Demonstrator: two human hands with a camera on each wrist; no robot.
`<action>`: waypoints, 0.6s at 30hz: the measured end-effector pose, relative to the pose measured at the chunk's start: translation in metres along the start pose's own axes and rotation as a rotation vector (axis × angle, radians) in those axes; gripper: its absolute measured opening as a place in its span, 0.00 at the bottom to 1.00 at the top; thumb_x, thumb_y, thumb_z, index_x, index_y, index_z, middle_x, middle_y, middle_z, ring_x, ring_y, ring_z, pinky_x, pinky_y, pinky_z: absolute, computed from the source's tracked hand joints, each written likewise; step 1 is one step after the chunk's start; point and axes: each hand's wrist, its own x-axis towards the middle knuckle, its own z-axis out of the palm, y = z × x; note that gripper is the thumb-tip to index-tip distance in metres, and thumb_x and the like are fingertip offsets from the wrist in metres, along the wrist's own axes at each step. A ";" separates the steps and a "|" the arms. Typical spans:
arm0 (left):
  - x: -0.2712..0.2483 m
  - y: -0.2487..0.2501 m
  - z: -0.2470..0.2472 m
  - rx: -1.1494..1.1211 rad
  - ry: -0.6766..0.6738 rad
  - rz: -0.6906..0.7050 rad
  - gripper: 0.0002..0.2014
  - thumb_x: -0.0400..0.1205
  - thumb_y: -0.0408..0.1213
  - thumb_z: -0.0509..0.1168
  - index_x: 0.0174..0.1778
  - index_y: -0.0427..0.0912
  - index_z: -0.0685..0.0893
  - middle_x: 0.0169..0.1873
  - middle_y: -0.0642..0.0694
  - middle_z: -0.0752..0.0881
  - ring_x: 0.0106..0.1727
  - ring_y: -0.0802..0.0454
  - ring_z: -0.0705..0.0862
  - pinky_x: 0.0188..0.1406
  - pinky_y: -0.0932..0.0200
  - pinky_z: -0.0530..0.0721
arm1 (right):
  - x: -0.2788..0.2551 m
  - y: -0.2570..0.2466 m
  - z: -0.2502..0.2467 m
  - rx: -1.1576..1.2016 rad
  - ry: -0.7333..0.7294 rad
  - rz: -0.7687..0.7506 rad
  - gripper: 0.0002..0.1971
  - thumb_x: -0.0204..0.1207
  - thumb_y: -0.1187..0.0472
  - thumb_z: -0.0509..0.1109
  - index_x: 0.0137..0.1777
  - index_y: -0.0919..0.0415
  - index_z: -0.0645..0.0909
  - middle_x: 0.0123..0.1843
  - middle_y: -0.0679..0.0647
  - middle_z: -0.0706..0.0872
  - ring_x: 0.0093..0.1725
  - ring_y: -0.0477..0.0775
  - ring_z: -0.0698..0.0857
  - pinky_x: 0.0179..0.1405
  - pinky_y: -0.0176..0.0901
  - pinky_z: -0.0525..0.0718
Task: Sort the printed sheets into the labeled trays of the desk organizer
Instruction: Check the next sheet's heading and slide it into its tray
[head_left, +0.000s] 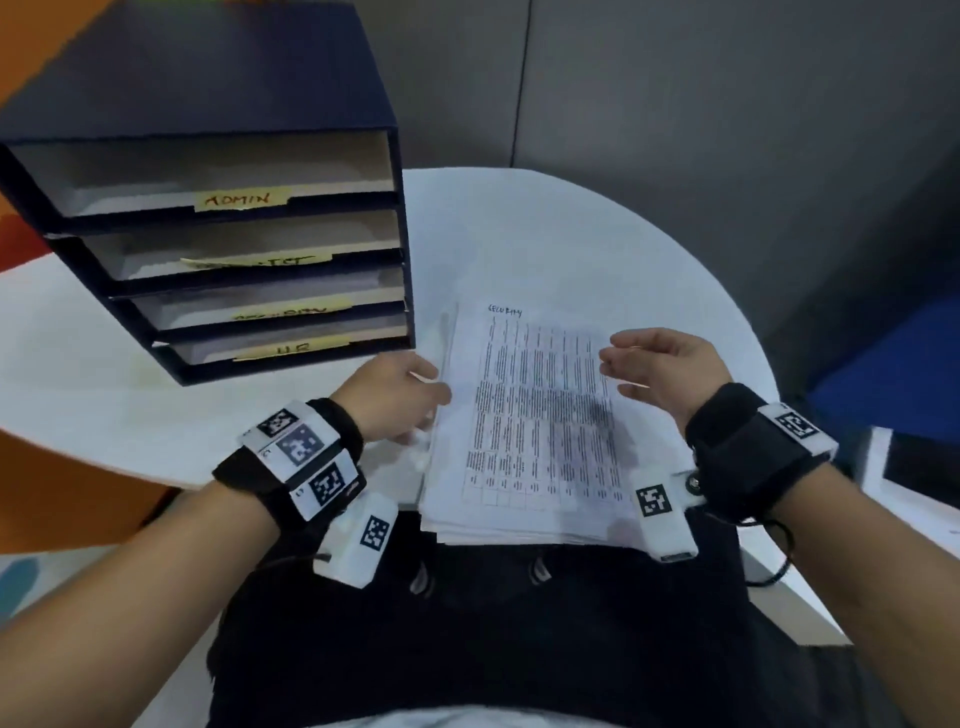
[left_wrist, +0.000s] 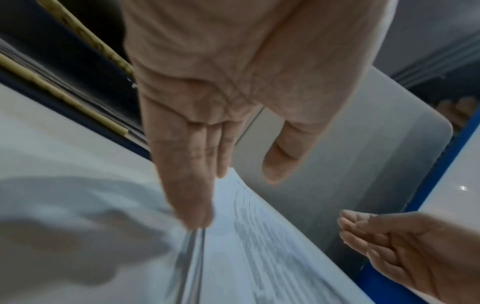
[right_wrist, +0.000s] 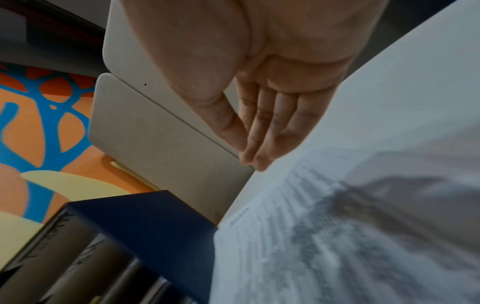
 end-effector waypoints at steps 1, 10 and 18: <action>0.006 -0.001 0.008 0.072 -0.028 -0.032 0.22 0.82 0.42 0.68 0.72 0.44 0.74 0.58 0.42 0.86 0.51 0.45 0.90 0.48 0.51 0.90 | 0.001 0.012 -0.007 -0.045 0.031 0.018 0.09 0.75 0.72 0.72 0.54 0.63 0.84 0.53 0.60 0.90 0.49 0.54 0.88 0.51 0.48 0.85; 0.042 0.001 0.036 0.484 0.122 -0.017 0.42 0.67 0.56 0.81 0.71 0.42 0.71 0.61 0.44 0.83 0.62 0.45 0.83 0.61 0.50 0.83 | 0.017 0.064 -0.002 -0.708 0.053 -0.001 0.35 0.66 0.56 0.78 0.74 0.54 0.72 0.70 0.58 0.78 0.66 0.60 0.79 0.63 0.48 0.81; 0.041 0.002 0.006 0.436 0.384 0.116 0.11 0.79 0.43 0.74 0.44 0.36 0.89 0.42 0.40 0.91 0.43 0.44 0.88 0.38 0.56 0.81 | 0.021 0.061 0.001 -0.679 0.047 -0.023 0.30 0.70 0.56 0.72 0.73 0.53 0.72 0.70 0.58 0.77 0.66 0.60 0.78 0.60 0.46 0.80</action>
